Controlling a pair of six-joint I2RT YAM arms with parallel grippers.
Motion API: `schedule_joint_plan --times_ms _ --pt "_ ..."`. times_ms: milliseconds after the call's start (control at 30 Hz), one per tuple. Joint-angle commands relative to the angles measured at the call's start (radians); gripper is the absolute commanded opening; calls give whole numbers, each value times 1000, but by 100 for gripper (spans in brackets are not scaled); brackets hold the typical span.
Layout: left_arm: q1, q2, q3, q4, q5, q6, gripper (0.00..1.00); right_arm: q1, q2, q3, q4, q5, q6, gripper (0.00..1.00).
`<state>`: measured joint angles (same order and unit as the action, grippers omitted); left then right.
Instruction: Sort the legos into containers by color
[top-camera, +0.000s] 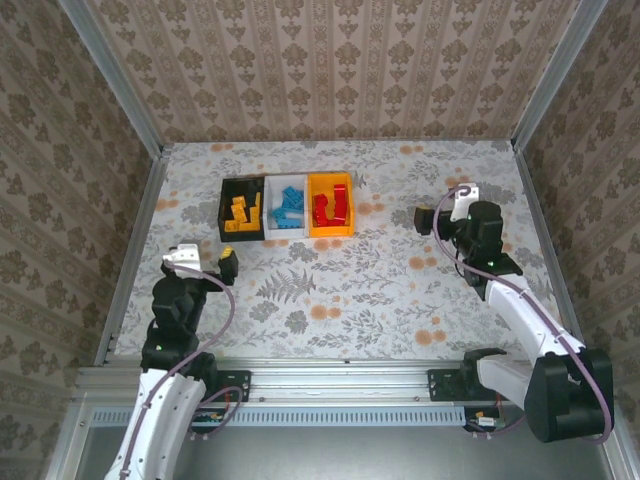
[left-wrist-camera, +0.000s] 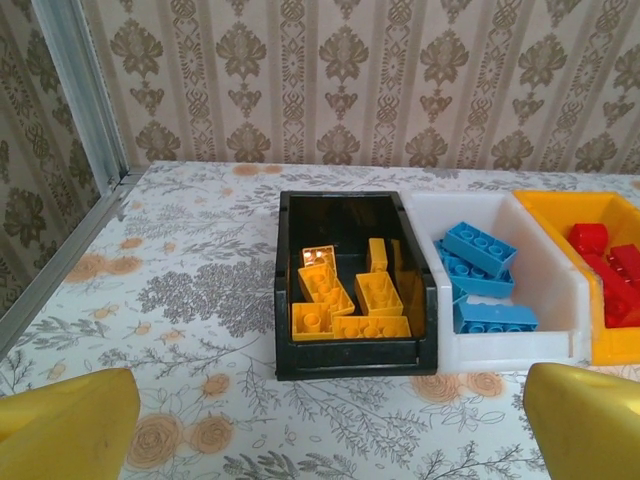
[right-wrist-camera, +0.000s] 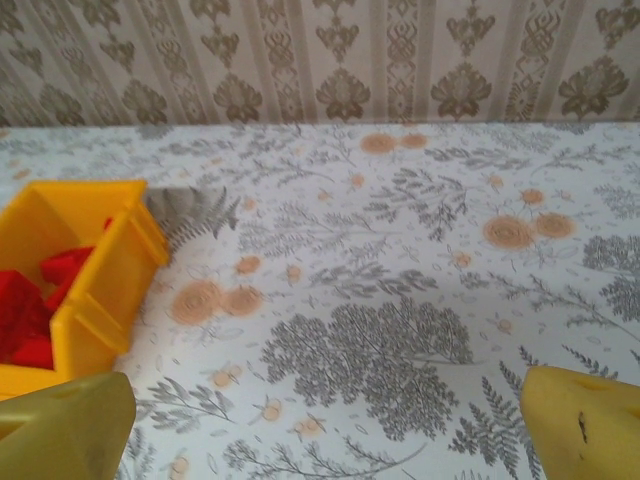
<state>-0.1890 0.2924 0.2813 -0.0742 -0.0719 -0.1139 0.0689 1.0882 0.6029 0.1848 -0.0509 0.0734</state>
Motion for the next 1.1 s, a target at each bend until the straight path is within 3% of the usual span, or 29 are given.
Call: schedule_joint_plan --times_ms 0,267,500,867,1067 --pt "7 -7 -14 10 -28 -12 100 -1 65 -28 87 50 -46 100" --pt "18 -6 -12 2 -44 23 100 -4 283 -67 308 133 -61 100" --pt "56 40 6 24 -53 56 100 -5 374 -120 477 158 -80 100" --pt "154 559 96 322 -18 98 100 -32 412 -164 592 163 -45 100" --pt "230 766 130 454 30 101 100 -35 417 -173 611 158 -43 100"
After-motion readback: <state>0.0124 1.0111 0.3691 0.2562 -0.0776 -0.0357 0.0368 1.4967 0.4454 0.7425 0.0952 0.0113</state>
